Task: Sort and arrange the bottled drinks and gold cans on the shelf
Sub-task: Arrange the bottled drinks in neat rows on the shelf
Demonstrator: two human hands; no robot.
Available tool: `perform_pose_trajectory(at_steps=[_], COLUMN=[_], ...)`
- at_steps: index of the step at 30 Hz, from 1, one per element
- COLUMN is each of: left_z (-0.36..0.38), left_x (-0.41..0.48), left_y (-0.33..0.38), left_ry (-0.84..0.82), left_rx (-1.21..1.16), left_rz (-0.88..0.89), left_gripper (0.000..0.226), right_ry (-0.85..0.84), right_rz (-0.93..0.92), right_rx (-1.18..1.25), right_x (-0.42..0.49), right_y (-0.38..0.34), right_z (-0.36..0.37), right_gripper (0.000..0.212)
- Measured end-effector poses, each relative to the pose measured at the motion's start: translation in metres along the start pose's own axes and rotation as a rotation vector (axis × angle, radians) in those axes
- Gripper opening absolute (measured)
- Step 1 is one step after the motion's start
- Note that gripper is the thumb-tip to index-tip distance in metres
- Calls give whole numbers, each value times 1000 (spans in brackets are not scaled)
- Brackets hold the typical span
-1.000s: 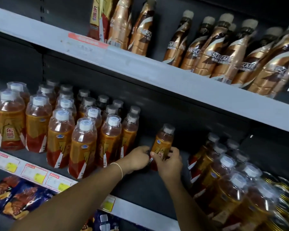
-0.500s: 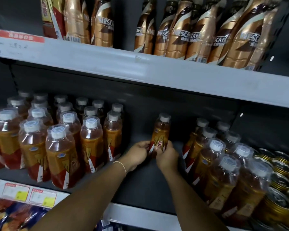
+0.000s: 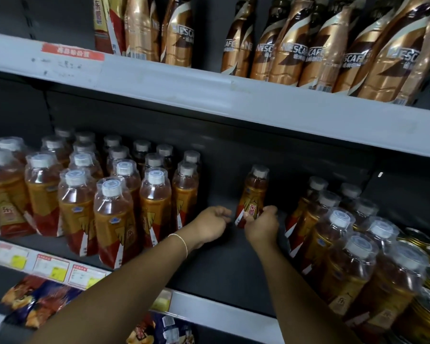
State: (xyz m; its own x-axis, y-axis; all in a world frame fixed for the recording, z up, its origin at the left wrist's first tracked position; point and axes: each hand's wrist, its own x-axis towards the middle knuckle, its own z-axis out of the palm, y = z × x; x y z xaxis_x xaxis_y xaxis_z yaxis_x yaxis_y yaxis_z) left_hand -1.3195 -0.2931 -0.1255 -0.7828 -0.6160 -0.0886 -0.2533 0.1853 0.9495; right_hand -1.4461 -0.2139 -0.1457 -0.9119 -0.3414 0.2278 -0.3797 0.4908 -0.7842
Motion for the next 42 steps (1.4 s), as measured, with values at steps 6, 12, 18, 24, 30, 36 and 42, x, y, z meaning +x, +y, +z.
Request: perform_pose_trajectory(at_steps=[6, 12, 18, 24, 30, 36, 42], left_z=[-34, -62, -74, -63, -37, -11, 13], left_x=[-46, -81, -100, -98, -69, -49, -35], left_y=[-2, -4, -18, -23, -24, -29, -25], left_ry=[16, 12, 37, 90, 94, 91, 176], left_rx=[394, 583, 539, 369, 458, 581, 705], left_rz=[18, -46, -47, 85, 124, 252, 292], left_gripper=[28, 34, 20, 29, 52, 51, 49], right_ry=[-69, -624, -485, -547, -617, -606, -432], right_rz=[-300, -287, -343, -387, -361, -303, -153], right_rx=[162, 258, 213, 160, 257, 271, 428], right_x=[-25, -45, -51, -48, -49, -56, -64], right_y=[-31, -73, -75, -45, -3, 19, 33], right_z=[19, 53, 64, 30, -18, -44, -44], right_gripper=[16, 81, 51, 57, 68, 79, 62])
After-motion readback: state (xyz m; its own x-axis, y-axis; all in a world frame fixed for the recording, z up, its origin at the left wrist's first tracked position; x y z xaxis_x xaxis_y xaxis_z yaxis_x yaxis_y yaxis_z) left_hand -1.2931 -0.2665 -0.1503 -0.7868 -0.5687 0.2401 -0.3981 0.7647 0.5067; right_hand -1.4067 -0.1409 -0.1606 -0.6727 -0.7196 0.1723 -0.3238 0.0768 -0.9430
